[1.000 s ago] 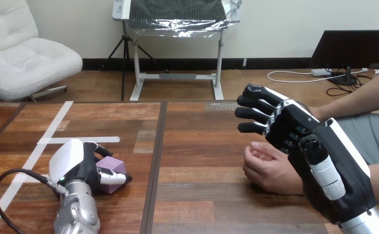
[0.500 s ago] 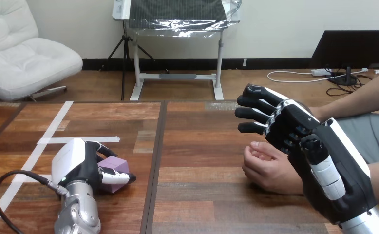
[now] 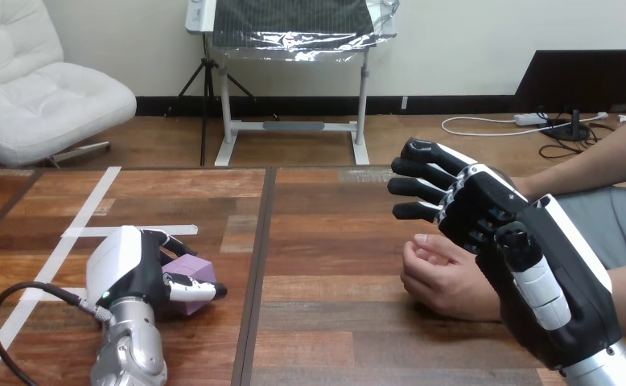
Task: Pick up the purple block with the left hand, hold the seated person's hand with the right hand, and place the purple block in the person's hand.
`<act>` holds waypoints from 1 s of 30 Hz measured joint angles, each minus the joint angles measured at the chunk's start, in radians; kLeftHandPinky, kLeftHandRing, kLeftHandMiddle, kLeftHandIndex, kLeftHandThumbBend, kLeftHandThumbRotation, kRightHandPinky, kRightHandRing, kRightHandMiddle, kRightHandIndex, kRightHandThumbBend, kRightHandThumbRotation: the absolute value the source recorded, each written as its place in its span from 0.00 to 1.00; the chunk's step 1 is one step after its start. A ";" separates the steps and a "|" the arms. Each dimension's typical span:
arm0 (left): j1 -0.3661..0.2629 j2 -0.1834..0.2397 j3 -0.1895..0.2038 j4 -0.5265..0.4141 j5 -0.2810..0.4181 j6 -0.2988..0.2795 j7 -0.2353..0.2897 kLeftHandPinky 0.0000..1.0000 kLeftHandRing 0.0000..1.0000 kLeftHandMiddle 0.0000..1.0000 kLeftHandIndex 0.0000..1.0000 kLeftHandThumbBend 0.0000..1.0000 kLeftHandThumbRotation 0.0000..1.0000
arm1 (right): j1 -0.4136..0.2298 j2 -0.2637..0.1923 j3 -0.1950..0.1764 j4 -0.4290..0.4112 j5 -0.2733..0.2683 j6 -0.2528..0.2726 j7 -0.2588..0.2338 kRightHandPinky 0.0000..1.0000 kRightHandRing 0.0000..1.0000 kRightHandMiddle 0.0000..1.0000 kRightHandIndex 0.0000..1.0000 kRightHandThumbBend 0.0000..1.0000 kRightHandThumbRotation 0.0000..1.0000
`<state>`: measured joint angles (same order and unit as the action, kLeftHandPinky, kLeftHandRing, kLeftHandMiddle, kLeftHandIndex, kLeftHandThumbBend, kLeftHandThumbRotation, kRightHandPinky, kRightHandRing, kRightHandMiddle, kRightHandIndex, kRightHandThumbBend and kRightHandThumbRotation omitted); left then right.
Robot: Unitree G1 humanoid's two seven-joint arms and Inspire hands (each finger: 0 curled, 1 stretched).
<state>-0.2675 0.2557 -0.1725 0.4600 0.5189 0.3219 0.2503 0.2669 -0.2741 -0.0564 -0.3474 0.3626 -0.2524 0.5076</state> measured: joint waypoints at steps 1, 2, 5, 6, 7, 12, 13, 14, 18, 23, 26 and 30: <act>0.002 0.000 0.000 -0.002 0.000 -0.001 0.002 0.26 0.34 0.41 0.47 0.76 0.00 | 0.000 0.000 0.000 0.000 0.000 0.000 0.000 0.78 0.84 0.86 0.86 0.88 0.83; 0.004 0.000 0.000 -0.004 0.000 -0.003 0.004 0.26 0.34 0.42 0.47 0.76 0.00 | 0.000 -0.001 0.000 0.000 0.000 0.000 0.000 0.78 0.84 0.86 0.86 0.88 0.83; 0.012 0.000 0.002 -0.013 -0.001 -0.009 0.009 0.27 0.35 0.43 0.46 0.75 0.00 | 0.000 -0.001 0.000 0.000 0.000 0.000 -0.001 0.78 0.83 0.85 0.85 0.88 0.82; 0.017 0.000 0.002 -0.018 -0.002 -0.011 0.010 0.27 0.35 0.42 0.46 0.75 0.00 | 0.000 -0.001 0.000 0.000 0.000 0.000 -0.002 0.78 0.83 0.84 0.85 0.88 0.82; 0.021 0.000 0.002 -0.025 -0.002 -0.012 0.011 0.27 0.35 0.42 0.46 0.75 0.00 | 0.000 -0.001 0.000 0.000 0.000 0.000 -0.003 0.77 0.82 0.84 0.85 0.87 0.81; 0.051 -0.001 0.005 -0.072 -0.003 -0.016 0.012 0.25 0.32 0.40 0.46 0.75 0.00 | 0.000 0.005 0.000 0.000 0.007 0.000 -0.011 0.75 0.81 0.83 0.83 0.85 0.79; 0.058 -0.001 0.006 -0.084 -0.003 -0.016 0.012 0.24 0.31 0.40 0.46 0.75 0.00 | 0.000 0.006 0.000 0.000 0.011 0.000 -0.013 0.75 0.80 0.82 0.83 0.84 0.78; 0.066 -0.002 0.007 -0.098 -0.004 -0.016 0.012 0.24 0.31 0.39 0.46 0.75 0.00 | 0.000 0.007 0.000 0.000 0.014 0.000 -0.015 0.75 0.80 0.82 0.83 0.84 0.78; 0.094 -0.006 0.014 -0.150 -0.009 -0.016 0.012 0.23 0.30 0.39 0.46 0.75 0.00 | 0.000 0.009 0.000 0.000 0.016 0.000 -0.021 0.75 0.80 0.82 0.82 0.85 0.78; 0.131 -0.015 0.023 -0.219 -0.017 -0.016 0.011 0.20 0.27 0.36 0.46 0.75 0.00 | 0.001 0.009 0.000 0.000 0.014 0.000 -0.027 0.77 0.80 0.81 0.82 0.87 0.78; 0.153 -0.025 0.031 -0.260 -0.021 -0.016 0.011 0.20 0.27 0.36 0.46 0.75 0.00 | 0.001 0.009 0.000 0.000 0.011 0.000 -0.031 0.78 0.80 0.81 0.82 0.88 0.79; 0.182 -0.032 0.034 -0.313 -0.024 -0.016 0.011 0.24 0.30 0.38 0.46 0.74 0.00 | 0.001 0.009 0.000 0.001 0.008 0.000 -0.035 0.79 0.81 0.81 0.83 0.89 0.79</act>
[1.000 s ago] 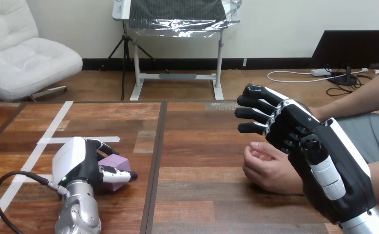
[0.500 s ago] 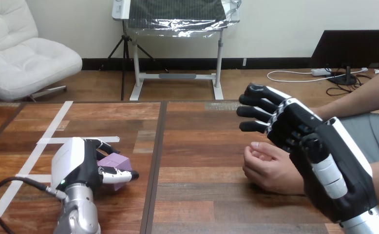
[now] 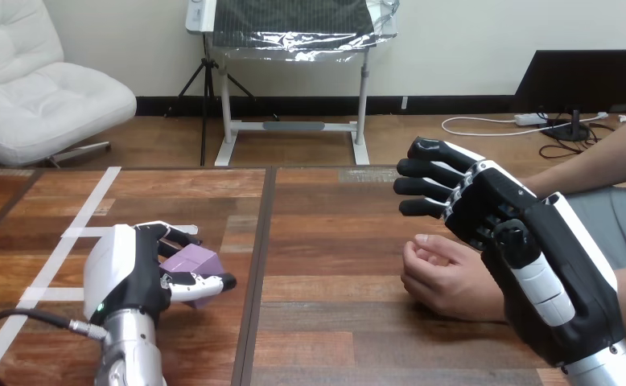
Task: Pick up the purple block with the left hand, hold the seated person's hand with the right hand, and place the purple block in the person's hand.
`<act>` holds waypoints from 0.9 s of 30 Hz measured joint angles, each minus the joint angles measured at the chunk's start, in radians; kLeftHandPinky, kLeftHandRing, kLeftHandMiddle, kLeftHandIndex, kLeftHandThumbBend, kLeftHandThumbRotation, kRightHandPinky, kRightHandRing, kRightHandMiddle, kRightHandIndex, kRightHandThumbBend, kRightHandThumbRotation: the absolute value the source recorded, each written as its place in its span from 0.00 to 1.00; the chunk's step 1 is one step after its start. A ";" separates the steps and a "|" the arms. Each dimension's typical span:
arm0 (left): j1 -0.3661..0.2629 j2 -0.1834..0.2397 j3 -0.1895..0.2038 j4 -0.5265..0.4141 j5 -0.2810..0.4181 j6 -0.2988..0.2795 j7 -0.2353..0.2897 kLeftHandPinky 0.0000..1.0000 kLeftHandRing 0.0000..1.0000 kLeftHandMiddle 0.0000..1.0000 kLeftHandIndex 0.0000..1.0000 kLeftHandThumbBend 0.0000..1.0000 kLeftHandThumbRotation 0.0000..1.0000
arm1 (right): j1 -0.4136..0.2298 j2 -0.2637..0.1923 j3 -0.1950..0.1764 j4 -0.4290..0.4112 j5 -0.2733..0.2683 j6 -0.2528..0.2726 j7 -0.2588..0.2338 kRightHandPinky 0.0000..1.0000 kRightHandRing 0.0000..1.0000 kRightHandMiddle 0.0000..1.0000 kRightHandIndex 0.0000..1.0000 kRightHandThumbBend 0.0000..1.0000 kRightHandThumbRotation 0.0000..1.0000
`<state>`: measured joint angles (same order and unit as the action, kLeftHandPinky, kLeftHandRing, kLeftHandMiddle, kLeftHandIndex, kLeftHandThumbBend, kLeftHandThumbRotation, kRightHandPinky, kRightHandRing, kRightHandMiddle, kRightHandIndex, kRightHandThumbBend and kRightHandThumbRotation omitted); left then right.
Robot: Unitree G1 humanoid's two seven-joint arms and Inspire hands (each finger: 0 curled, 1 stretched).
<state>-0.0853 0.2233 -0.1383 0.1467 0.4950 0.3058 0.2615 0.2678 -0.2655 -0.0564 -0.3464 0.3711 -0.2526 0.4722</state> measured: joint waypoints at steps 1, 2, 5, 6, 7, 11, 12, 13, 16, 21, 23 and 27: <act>0.006 -0.001 0.000 -0.011 -0.001 0.000 0.000 0.24 0.31 0.39 0.46 0.74 0.00 | 0.000 0.000 0.000 0.000 -0.001 0.000 0.000 0.79 0.81 0.81 0.83 0.90 0.79; 0.013 -0.003 0.001 -0.025 -0.003 0.000 0.000 0.24 0.31 0.39 0.46 0.74 0.00 | 0.000 0.000 0.000 0.000 -0.002 0.000 -0.001 0.80 0.81 0.81 0.83 0.90 0.79; 0.035 -0.009 0.001 -0.065 -0.011 0.000 -0.001 0.25 0.32 0.39 0.46 0.75 0.00 | 0.000 0.000 0.000 0.001 -0.013 0.000 -0.004 0.79 0.80 0.81 0.83 0.92 0.80; 0.043 -0.011 0.001 -0.081 -0.014 -0.001 -0.001 0.25 0.31 0.39 0.46 0.75 0.00 | 0.000 -0.001 0.000 0.002 -0.018 0.000 -0.005 0.79 0.80 0.81 0.83 0.93 0.80; 0.050 -0.013 0.001 -0.093 -0.014 -0.001 -0.002 0.24 0.31 0.38 0.46 0.75 0.00 | 0.000 -0.001 0.000 0.002 -0.022 0.000 -0.006 0.79 0.81 0.81 0.83 0.94 0.81; 0.079 -0.023 0.002 -0.147 -0.016 -0.001 -0.005 0.22 0.28 0.37 0.45 0.77 0.00 | 0.000 -0.003 0.000 0.006 -0.041 0.000 -0.011 0.79 0.80 0.81 0.83 0.97 0.83; 0.087 -0.027 0.002 -0.162 -0.016 -0.001 -0.006 0.21 0.28 0.36 0.45 0.77 0.00 | 0.000 -0.004 0.000 0.007 -0.049 0.000 -0.013 0.79 0.80 0.82 0.83 0.98 0.84; 0.094 -0.030 0.002 -0.175 -0.016 -0.001 -0.006 0.21 0.27 0.36 0.45 0.77 0.00 | 0.000 -0.005 0.000 0.007 -0.057 0.000 -0.015 0.79 0.81 0.82 0.83 0.98 0.84; 0.113 -0.038 0.002 -0.210 -0.016 -0.001 -0.007 0.20 0.26 0.36 0.45 0.78 0.00 | 0.000 -0.009 0.000 0.010 -0.076 0.000 -0.020 0.78 0.81 0.82 0.83 0.99 0.85; 0.149 -0.047 0.002 -0.276 -0.018 -0.005 -0.011 0.18 0.24 0.34 0.44 0.80 0.00 | -0.001 -0.018 -0.001 0.019 -0.104 0.000 -0.021 0.78 0.80 0.82 0.82 0.97 0.84; 0.162 -0.049 0.002 -0.300 -0.018 -0.009 -0.013 0.17 0.23 0.34 0.44 0.80 0.00 | -0.001 -0.021 -0.002 0.025 -0.114 0.000 -0.022 0.78 0.80 0.82 0.82 0.97 0.83; 0.186 -0.050 0.003 -0.346 -0.020 -0.019 -0.018 0.19 0.25 0.36 0.43 0.80 0.00 | -0.004 -0.026 -0.007 0.043 -0.133 0.000 -0.022 0.78 0.81 0.82 0.82 0.96 0.82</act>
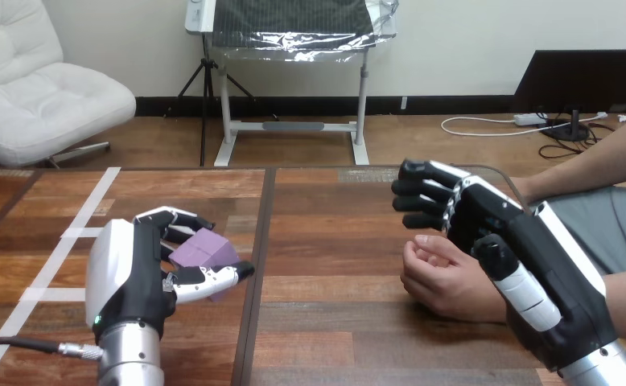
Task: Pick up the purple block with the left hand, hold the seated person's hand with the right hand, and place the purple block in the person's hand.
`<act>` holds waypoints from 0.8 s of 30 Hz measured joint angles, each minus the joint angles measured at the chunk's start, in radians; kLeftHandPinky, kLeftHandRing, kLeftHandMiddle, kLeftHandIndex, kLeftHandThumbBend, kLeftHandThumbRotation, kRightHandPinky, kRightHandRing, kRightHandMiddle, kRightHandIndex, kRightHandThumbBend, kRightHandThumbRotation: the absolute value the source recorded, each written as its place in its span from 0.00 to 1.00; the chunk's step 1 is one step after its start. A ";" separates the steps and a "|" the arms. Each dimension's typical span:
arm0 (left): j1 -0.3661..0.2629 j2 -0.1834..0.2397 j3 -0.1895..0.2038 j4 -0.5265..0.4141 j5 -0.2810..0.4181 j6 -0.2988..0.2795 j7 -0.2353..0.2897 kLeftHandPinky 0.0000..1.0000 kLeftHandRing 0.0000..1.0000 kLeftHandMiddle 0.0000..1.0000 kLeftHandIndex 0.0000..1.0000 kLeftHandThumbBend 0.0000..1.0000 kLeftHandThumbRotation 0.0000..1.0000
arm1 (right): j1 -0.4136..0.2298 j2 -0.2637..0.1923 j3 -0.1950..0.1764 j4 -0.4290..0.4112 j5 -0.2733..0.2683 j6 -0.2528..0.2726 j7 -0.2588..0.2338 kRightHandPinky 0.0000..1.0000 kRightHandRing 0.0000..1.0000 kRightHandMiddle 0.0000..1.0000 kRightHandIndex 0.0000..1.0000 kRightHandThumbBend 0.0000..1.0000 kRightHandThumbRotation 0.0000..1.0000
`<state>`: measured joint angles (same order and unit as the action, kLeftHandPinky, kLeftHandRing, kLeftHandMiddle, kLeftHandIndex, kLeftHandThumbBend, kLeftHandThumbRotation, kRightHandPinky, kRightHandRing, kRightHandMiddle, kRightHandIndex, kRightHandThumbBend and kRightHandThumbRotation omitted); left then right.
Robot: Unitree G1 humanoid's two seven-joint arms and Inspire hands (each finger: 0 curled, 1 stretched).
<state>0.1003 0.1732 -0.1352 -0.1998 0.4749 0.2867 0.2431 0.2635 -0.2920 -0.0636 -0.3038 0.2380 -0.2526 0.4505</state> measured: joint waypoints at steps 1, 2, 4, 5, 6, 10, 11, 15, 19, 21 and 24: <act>0.007 0.000 0.001 -0.012 -0.002 -0.006 -0.002 0.19 0.25 0.36 0.43 0.80 0.00 | -0.001 -0.002 -0.002 0.006 -0.007 0.000 0.000 0.78 0.81 0.82 0.82 0.97 0.82; 0.012 0.000 0.002 -0.023 -0.004 -0.010 -0.003 0.19 0.25 0.36 0.43 0.81 0.00 | -0.002 -0.004 -0.004 0.011 -0.012 0.000 0.000 0.78 0.81 0.82 0.83 0.97 0.82; 0.023 0.000 0.003 -0.044 -0.010 -0.021 -0.006 0.20 0.26 0.37 0.43 0.80 0.00 | -0.005 -0.011 -0.009 0.024 -0.025 -0.001 0.000 0.78 0.82 0.83 0.83 0.96 0.82; 0.027 0.000 0.005 -0.054 -0.014 -0.029 -0.007 0.20 0.26 0.37 0.43 0.80 0.00 | -0.007 -0.016 -0.011 0.031 -0.033 -0.002 0.000 0.79 0.82 0.83 0.83 0.96 0.82; 0.032 0.000 0.007 -0.064 -0.020 -0.038 -0.008 0.21 0.27 0.37 0.43 0.80 0.00 | -0.010 -0.021 -0.014 0.040 -0.042 -0.004 0.000 0.79 0.82 0.83 0.83 0.95 0.82; 0.052 0.000 0.018 -0.106 -0.040 -0.073 -0.010 0.23 0.30 0.39 0.42 0.79 0.00 | -0.031 -0.041 -0.023 0.082 -0.081 -0.021 -0.001 0.78 0.83 0.84 0.84 0.93 0.82; 0.057 0.000 0.021 -0.119 -0.046 -0.086 -0.010 0.24 0.30 0.39 0.42 0.79 0.00 | -0.039 -0.048 -0.027 0.099 -0.095 -0.033 -0.003 0.77 0.83 0.85 0.84 0.93 0.82; 0.071 0.000 0.034 -0.158 -0.066 -0.131 -0.010 0.24 0.30 0.39 0.42 0.79 0.00 | -0.073 -0.078 -0.037 0.161 -0.148 -0.078 -0.015 0.76 0.82 0.85 0.85 0.92 0.81; 0.082 0.000 0.046 -0.196 -0.076 -0.177 -0.010 0.23 0.29 0.38 0.42 0.79 0.00 | -0.112 -0.116 -0.051 0.226 -0.200 -0.129 -0.028 0.75 0.82 0.85 0.85 0.89 0.77; 0.085 0.000 0.052 -0.213 -0.080 -0.198 -0.010 0.22 0.28 0.38 0.41 0.78 0.00 | -0.132 -0.135 -0.059 0.257 -0.222 -0.150 -0.034 0.75 0.82 0.85 0.85 0.90 0.75; 0.090 -0.001 0.063 -0.239 -0.088 -0.226 -0.010 0.22 0.27 0.38 0.41 0.78 0.00 | -0.166 -0.163 -0.070 0.304 -0.252 -0.182 -0.044 0.74 0.81 0.85 0.85 0.91 0.73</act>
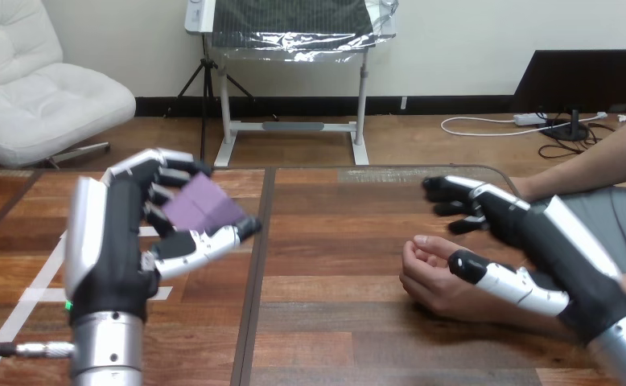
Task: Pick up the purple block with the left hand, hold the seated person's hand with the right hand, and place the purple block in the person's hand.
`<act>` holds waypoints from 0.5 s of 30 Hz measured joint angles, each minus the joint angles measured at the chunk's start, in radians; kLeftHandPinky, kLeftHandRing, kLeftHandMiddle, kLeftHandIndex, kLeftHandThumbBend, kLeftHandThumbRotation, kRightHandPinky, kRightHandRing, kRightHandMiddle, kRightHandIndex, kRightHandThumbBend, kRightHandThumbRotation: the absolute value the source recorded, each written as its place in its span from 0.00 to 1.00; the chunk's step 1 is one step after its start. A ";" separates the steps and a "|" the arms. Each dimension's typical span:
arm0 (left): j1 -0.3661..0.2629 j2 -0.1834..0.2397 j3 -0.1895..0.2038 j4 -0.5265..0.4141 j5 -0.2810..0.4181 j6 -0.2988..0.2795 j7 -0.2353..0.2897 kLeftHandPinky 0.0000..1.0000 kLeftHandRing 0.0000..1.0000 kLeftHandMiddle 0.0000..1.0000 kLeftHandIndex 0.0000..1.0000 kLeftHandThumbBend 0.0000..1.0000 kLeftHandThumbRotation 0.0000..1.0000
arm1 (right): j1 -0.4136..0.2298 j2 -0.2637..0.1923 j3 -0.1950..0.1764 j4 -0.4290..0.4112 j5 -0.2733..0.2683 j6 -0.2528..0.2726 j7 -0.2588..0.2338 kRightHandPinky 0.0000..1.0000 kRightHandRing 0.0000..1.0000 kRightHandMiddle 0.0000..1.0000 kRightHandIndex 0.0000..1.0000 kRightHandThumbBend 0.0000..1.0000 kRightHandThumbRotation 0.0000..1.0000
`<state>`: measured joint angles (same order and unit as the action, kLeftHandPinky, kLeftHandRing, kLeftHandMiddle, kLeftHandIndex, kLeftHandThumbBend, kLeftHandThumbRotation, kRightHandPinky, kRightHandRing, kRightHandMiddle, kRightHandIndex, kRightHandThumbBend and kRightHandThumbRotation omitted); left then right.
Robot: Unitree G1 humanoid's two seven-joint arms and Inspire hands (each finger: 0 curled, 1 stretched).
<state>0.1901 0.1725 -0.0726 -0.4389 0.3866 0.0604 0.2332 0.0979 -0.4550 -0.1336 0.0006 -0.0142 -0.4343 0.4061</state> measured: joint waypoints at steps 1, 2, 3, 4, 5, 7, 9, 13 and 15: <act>0.001 -0.001 0.005 -0.008 -0.004 -0.011 0.000 0.21 0.27 0.38 0.41 0.78 0.00 | -0.014 -0.011 -0.003 0.018 -0.008 -0.010 -0.005 0.74 0.81 0.85 0.85 0.91 0.73; 0.002 -0.001 0.009 -0.014 -0.008 -0.020 0.000 0.21 0.27 0.38 0.41 0.78 0.00 | -0.023 -0.018 -0.006 0.032 -0.014 -0.019 -0.008 0.73 0.81 0.85 0.85 0.91 0.72; 0.003 -0.001 0.013 -0.020 -0.011 -0.028 0.000 0.22 0.28 0.38 0.41 0.77 0.00 | -0.034 -0.025 -0.010 0.046 -0.021 -0.029 -0.011 0.73 0.81 0.84 0.85 0.92 0.71; 0.003 -0.002 0.016 -0.026 -0.016 -0.036 0.000 0.22 0.28 0.38 0.41 0.77 0.00 | -0.044 -0.033 -0.014 0.060 -0.025 -0.038 -0.013 0.73 0.81 0.84 0.85 0.92 0.71; 0.004 -0.002 0.020 -0.030 -0.020 -0.046 0.000 0.22 0.28 0.38 0.41 0.77 0.00 | -0.054 -0.040 -0.017 0.076 -0.028 -0.048 -0.015 0.73 0.81 0.84 0.85 0.92 0.70; 0.004 -0.002 0.028 -0.038 -0.026 -0.063 -0.001 0.23 0.29 0.38 0.41 0.76 0.00 | -0.073 -0.054 -0.025 0.102 -0.031 -0.063 -0.021 0.73 0.81 0.85 0.85 0.94 0.71; 0.004 -0.004 0.036 -0.042 -0.033 -0.081 -0.004 0.24 0.30 0.38 0.41 0.76 0.00 | -0.088 -0.065 -0.032 0.119 -0.035 -0.068 -0.027 0.74 0.81 0.85 0.86 0.95 0.71; 0.004 -0.009 0.050 -0.046 -0.050 -0.098 -0.014 0.26 0.32 0.39 0.41 0.74 0.00 | -0.115 -0.083 -0.042 0.141 -0.046 -0.071 -0.045 0.75 0.83 0.86 0.88 0.97 0.72; 0.004 -0.013 0.054 -0.046 -0.057 -0.100 -0.018 0.27 0.33 0.39 0.41 0.74 0.00 | -0.123 -0.090 -0.045 0.148 -0.046 -0.074 -0.049 0.76 0.83 0.86 0.88 0.97 0.72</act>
<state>0.1946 0.1593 -0.0183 -0.4846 0.3295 -0.0391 0.2153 -0.0246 -0.5454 -0.1784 0.1485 -0.0604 -0.5081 0.3573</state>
